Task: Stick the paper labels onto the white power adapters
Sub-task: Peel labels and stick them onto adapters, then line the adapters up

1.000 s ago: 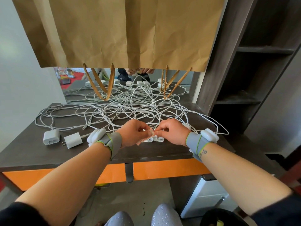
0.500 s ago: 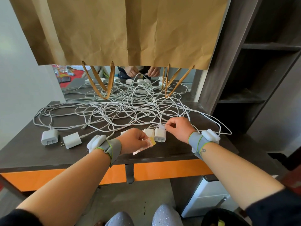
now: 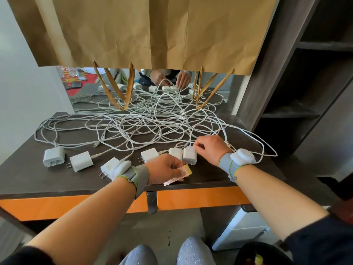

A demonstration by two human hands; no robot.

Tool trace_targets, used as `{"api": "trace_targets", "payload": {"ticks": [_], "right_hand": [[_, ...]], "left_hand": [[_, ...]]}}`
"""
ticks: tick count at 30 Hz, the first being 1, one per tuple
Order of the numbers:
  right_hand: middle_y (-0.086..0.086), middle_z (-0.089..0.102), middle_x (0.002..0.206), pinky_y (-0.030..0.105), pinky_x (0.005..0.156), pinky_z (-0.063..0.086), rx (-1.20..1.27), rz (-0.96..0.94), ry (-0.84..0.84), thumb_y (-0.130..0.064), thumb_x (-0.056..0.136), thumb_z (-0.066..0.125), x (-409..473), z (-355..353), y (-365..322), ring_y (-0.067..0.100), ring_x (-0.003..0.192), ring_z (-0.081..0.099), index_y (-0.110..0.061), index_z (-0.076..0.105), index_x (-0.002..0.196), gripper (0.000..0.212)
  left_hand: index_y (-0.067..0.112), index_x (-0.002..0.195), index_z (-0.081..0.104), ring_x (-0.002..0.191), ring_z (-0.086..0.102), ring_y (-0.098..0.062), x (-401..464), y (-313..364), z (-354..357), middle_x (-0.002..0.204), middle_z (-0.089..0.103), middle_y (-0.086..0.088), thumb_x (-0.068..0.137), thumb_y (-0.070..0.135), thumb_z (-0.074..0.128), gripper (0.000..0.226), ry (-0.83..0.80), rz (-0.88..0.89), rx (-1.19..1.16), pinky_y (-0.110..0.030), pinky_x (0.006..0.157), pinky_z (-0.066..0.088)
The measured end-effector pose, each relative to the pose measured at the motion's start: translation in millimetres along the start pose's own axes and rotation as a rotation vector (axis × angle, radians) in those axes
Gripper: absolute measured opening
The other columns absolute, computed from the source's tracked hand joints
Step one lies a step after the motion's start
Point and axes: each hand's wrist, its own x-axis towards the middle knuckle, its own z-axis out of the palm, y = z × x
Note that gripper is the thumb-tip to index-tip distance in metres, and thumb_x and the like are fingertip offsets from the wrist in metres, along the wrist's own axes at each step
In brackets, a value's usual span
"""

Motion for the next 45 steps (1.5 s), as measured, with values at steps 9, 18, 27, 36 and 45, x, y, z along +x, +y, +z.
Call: {"api": "trace_targets", "payload": {"ticks": [9, 18, 27, 36, 45], "right_hand": [[0.009, 0.065, 0.097, 0.038, 0.081, 0.045, -0.089, -0.079, -0.016, -0.025, 0.089, 0.052, -3.2, 6.0, 1.6, 0.028, 0.092, 0.058, -0.011, 0.066, 0.093, 0.021], [0.009, 0.061, 0.103, 0.035, 0.084, 0.042, -0.067, -0.081, -0.079, -0.030, 0.088, 0.057, -2.8, 8.6, 8.7, 0.026, 0.098, 0.055, -0.011, 0.062, 0.101, 0.023], [0.005, 0.063, 0.104, 0.042, 0.090, 0.034, -0.151, 0.116, 0.005, -0.052, 0.090, 0.037, 1.9, 31.2, -0.3, 0.027, 0.103, 0.053, -0.018, 0.058, 0.098, 0.041], [0.011, 0.064, 0.112, 0.043, 0.093, 0.029, -0.034, 0.321, -0.054, -0.030, 0.094, 0.029, 6.6, 43.0, -8.1, 0.032, 0.108, 0.055, -0.016, 0.052, 0.101, 0.028], [0.009, 0.063, 0.115, 0.040, 0.096, 0.030, 0.039, 0.338, 0.035, -0.019, 0.092, 0.037, -6.0, 22.5, 4.0, 0.031, 0.114, 0.051, -0.019, 0.054, 0.112, 0.026]], "left_hand": [[0.024, 0.090, 0.070, 0.075, 0.056, -0.010, 1.7, -2.8, 0.1, 0.093, 0.070, 0.000, 0.086, 0.024, 0.062, 0.008, 0.006, -0.004, -0.056, -0.030, 0.077, 0.048], [0.012, 0.100, 0.068, 0.072, 0.064, -0.006, 0.8, -6.4, -3.4, 0.089, 0.074, -0.007, 0.089, 0.014, 0.060, 0.014, -0.032, -0.047, -0.244, -0.022, 0.075, 0.049], [0.005, 0.100, 0.066, 0.068, 0.066, -0.013, 0.1, -15.8, -12.8, 0.083, 0.073, -0.012, 0.090, 0.014, 0.058, 0.015, 0.010, -0.094, -0.307, -0.021, 0.067, 0.053], [0.017, 0.083, 0.067, 0.078, 0.068, -0.006, 1.5, -9.4, -2.1, 0.123, 0.063, 0.007, 0.087, 0.015, 0.062, 0.007, -0.066, -0.052, -0.291, -0.034, 0.089, 0.052], [0.005, 0.100, 0.062, 0.055, 0.068, -0.014, -1.8, -3.9, -1.1, 0.066, 0.072, -0.004, 0.091, 0.019, 0.058, 0.017, -0.004, -0.091, -0.403, -0.025, 0.056, 0.058]]}}
